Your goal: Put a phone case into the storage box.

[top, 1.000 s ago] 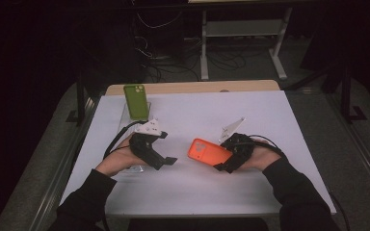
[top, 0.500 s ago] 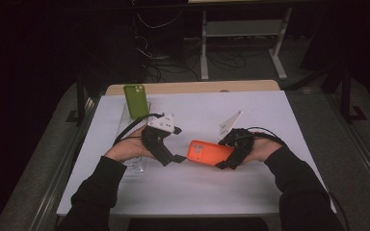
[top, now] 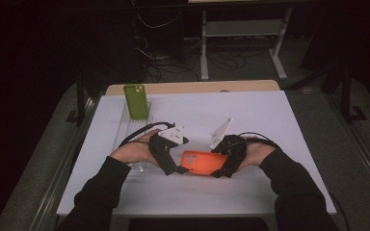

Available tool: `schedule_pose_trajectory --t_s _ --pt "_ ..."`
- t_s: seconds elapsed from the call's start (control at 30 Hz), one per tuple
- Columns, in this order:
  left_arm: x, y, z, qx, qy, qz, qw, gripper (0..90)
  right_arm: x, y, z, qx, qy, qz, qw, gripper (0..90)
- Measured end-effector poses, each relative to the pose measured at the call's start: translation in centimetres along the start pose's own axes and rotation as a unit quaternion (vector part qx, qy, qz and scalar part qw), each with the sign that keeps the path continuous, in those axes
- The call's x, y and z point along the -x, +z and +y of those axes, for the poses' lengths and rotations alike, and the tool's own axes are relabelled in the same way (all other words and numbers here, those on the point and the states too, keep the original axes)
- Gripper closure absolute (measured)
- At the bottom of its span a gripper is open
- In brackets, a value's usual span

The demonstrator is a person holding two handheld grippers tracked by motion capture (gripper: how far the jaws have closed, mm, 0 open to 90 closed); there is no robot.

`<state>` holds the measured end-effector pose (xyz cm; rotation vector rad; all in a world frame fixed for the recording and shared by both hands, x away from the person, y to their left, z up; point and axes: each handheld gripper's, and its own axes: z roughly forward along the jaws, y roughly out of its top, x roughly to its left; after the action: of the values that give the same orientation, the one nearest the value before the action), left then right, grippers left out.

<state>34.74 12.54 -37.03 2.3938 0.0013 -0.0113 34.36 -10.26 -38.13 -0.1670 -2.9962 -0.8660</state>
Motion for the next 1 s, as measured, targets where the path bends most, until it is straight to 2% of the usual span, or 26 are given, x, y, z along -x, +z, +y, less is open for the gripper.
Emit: schedule_pose_trajectory --t_s 0.07,0.13,0.17,0.33,0.37,0.57,0.63,0.7,0.87,1.0 --pt "0.2 0.4 0.1 -0.009 0.007 -0.009 0.9999 0.0 -0.2 0.1 0.2 0.002 -0.003 0.004 1.0 15.4" --pt "0.3 0.9 0.2 -0.018 0.022 -0.014 0.9995 0.0 -0.4 0.1 0.4 0.003 -0.008 0.005 1.0 15.4" --pt "0.5 1.1 0.2 -0.024 0.017 -0.018 0.9994 0.0 -0.5 0.2 0.6 0.003 -0.009 0.005 0.9999 15.4" --pt "0.7 2.1 0.1 -0.044 0.018 -0.019 0.9987 0.0 -1.0 0.0 1.2 0.007 -0.024 0.006 0.9997 15.4" --pt "0.7 2.1 0.1 -0.05 0.024 -0.021 0.9982 0.0 -1.1 -0.1 1.3 0.009 -0.028 0.005 0.9996 15.4" --pt "0.9 2.7 0.1 -0.055 0.013 -0.026 0.9981 0.0 -1.2 -0.3 1.5 0.014 -0.029 0.005 0.9995 15.4" --pt "0.9 2.8 0.1 -0.06 0.016 -0.03 0.9976 0.2 -1.3 -0.3 1.6 0.015 -0.03 0.005 0.9994 15.4" --pt "0.9 2.7 0.1 -0.057 0.014 -0.028 0.9979 6.3 -1.3 -0.4 1.6 0.017 -0.029 0.004 0.9994 15.4" --pt "0.8 2.6 0.0 -0.049 0.01 -0.036 0.9981 13.4 -1.3 -0.5 1.6 0.02 -0.031 0.003 0.9993 15.4" --pt "0.8 2.7 0.0 -0.048 0.009 -0.04 0.998 14.7 -1.3 -0.5 1.6 0.019 -0.032 0.005 0.9993 15.4"
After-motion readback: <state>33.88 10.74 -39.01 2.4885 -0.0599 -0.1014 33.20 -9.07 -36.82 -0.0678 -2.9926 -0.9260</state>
